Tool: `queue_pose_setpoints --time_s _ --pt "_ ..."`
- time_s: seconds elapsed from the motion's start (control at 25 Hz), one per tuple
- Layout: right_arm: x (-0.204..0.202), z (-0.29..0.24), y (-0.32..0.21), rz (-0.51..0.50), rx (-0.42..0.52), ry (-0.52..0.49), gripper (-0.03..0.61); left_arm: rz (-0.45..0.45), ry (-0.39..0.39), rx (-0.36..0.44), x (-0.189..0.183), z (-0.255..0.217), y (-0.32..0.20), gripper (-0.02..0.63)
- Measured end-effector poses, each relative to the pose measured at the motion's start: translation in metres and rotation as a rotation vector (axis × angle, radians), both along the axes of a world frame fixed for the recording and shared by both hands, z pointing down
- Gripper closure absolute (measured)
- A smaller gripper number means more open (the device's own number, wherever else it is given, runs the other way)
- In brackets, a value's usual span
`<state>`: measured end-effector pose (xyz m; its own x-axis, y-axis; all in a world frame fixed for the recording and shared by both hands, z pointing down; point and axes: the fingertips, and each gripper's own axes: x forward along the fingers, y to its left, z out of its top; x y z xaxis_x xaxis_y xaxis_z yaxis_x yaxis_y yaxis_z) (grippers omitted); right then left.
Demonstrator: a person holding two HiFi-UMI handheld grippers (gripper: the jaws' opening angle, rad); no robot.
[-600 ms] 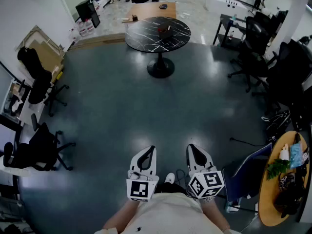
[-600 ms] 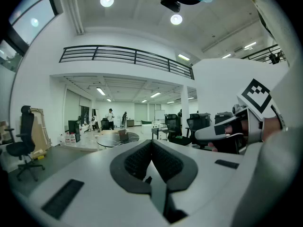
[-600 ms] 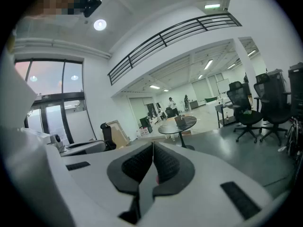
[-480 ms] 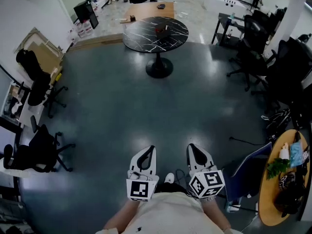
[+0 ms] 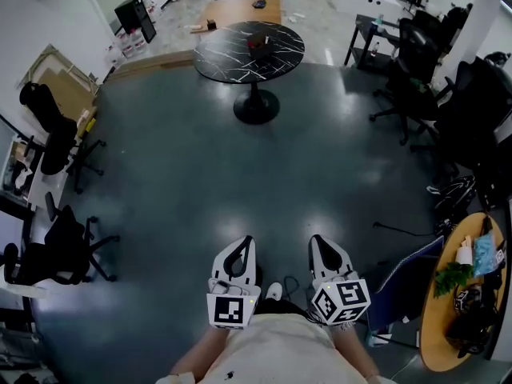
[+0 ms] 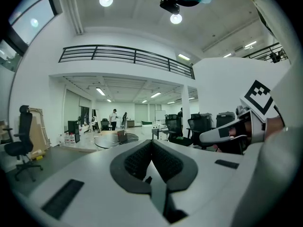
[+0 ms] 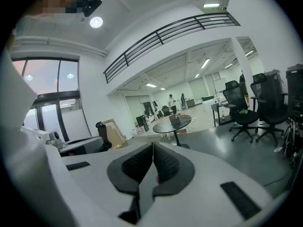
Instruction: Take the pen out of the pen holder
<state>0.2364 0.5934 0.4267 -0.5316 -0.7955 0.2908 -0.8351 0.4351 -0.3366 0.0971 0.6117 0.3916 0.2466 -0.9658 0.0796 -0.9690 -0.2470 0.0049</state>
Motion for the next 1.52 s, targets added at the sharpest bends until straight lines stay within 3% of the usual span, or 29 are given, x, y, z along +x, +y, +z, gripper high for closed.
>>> queue_pose_setpoints --time_s 0.48,1.08,1.52 --pt "-0.019 0.007 -0.091 0.046 -0.023 0.041 0.560 0.040 0.051 0.007 -0.018 0.007 -0.106 0.603" --pt "-0.110 -0.012 -0.228 0.069 0.003 0.062 0.560 0.115 0.045 0.062 -0.095 -0.008 -0.251 0.603" --pt "-0.113 -0.008 -0.296 0.089 -0.009 0.056 0.560 0.127 0.046 0.051 -0.101 -0.003 -0.318 0.603"
